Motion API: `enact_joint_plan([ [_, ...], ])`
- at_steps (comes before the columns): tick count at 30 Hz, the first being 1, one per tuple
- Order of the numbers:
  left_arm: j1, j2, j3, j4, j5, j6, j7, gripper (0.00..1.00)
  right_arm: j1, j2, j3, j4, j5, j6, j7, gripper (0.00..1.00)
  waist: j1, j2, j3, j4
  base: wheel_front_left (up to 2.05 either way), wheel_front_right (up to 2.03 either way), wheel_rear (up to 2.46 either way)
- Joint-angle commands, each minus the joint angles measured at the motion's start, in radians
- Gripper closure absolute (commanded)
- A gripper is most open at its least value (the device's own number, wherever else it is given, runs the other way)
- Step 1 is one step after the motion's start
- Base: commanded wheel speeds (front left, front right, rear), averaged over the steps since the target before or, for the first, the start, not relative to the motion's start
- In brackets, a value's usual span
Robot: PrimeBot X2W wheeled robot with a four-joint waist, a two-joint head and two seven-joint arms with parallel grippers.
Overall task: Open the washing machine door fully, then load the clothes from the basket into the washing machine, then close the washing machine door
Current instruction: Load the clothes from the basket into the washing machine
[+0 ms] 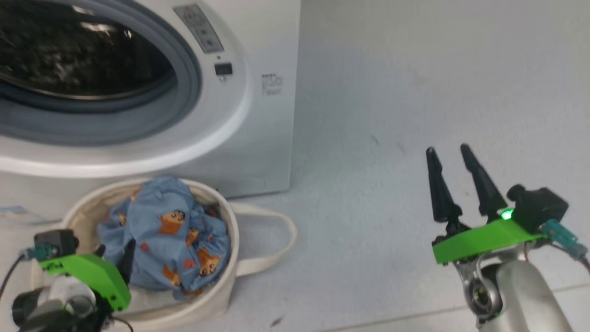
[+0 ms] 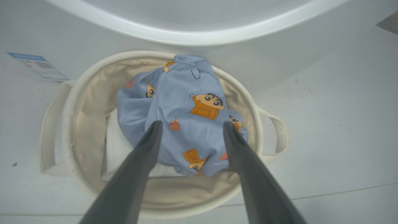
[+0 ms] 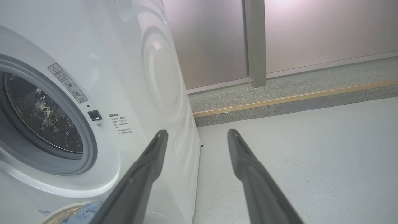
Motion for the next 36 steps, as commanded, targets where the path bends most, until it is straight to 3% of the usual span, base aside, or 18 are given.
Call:
enact_joint_plan([
  [1,-0.065,0.034,0.029,0.004,-0.011,-0.003,-0.019,0.00,-0.039,0.008,0.015,-0.047,-0.009,0.001,0.003,0.00,-0.0001,0.0000,0.071,-0.017,0.00,0.00,0.00],
  [8,-0.173,0.024,-0.050,0.150,-0.152,-0.005,-0.033,0.00,-0.068,0.008,0.007,-0.125,-0.003,0.001,-0.009,0.00,-0.0001,0.0000,0.211,-0.042,0.00,0.00,0.00],
  [17,-0.295,0.072,-0.131,0.228,-0.308,-0.006,-0.055,0.00,-0.084,0.009,-0.009,-0.206,0.000,0.001,-0.030,0.00,-0.0001,0.0000,0.375,-0.048,0.00,0.00,0.00],
  [28,-0.426,0.126,-0.241,0.261,-0.404,-0.006,-0.109,0.00,-0.066,0.009,-0.051,-0.310,-0.020,0.001,-0.044,0.00,-0.0001,0.0000,0.536,-0.036,0.00,0.00,0.00],
  [36,-0.478,0.134,-0.322,0.258,-0.444,-0.006,-0.138,0.00,-0.059,0.009,-0.070,-0.348,-0.027,0.001,-0.039,0.00,-0.0001,0.0000,0.587,-0.023,0.00,0.00,0.00],
])
